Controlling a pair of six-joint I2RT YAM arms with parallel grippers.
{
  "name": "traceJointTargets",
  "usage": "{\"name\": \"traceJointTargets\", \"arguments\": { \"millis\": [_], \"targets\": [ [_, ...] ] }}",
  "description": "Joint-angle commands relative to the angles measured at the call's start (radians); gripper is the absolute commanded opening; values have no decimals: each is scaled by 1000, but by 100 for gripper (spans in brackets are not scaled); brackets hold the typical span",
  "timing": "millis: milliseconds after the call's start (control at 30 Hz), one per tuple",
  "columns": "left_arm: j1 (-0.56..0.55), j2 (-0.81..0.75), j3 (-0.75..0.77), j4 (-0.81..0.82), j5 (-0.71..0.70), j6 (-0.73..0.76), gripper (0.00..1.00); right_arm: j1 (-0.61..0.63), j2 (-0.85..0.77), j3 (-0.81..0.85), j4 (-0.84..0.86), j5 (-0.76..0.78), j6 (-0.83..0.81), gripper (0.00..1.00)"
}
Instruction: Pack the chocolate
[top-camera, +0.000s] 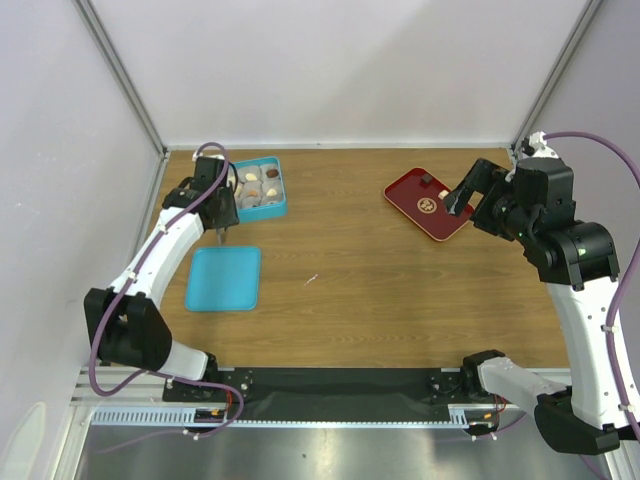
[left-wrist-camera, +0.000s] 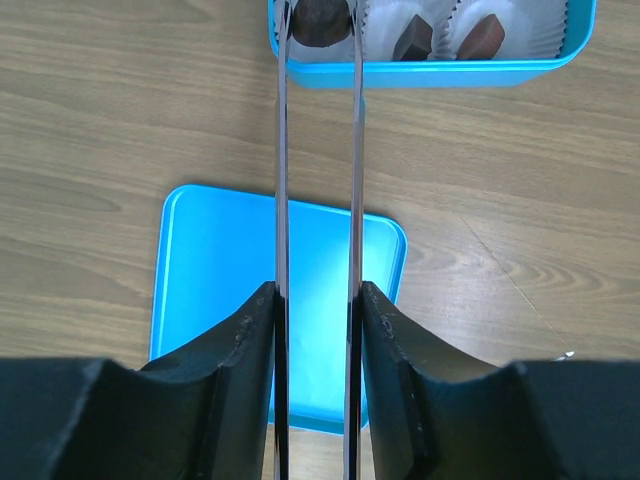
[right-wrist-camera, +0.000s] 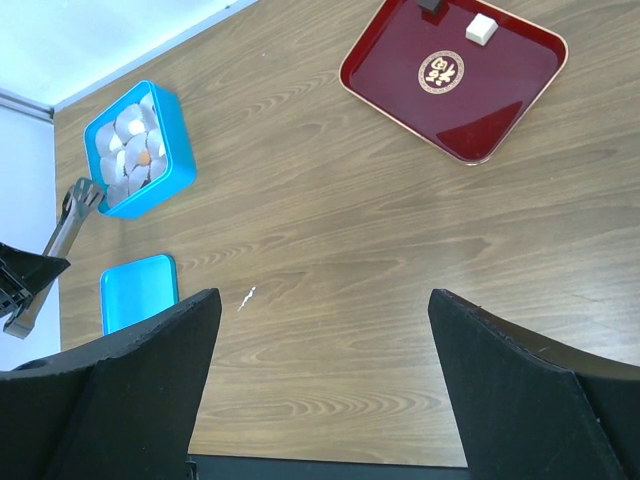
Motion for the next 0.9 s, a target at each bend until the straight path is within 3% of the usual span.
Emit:
{"name": "traceJointTargets", "arguments": {
  "millis": [0, 533, 867],
  "targets": [
    [9, -2, -3, 52, 1, 28, 41, 5, -3, 42, 5, 8, 14, 92],
    [10, 44, -49, 148, 23, 51, 43, 5, 2, 33, 19, 16, -1, 92],
    [10, 27, 29, 83, 7, 45, 44, 5, 3, 39, 19, 30, -2, 92]
  ]
}}
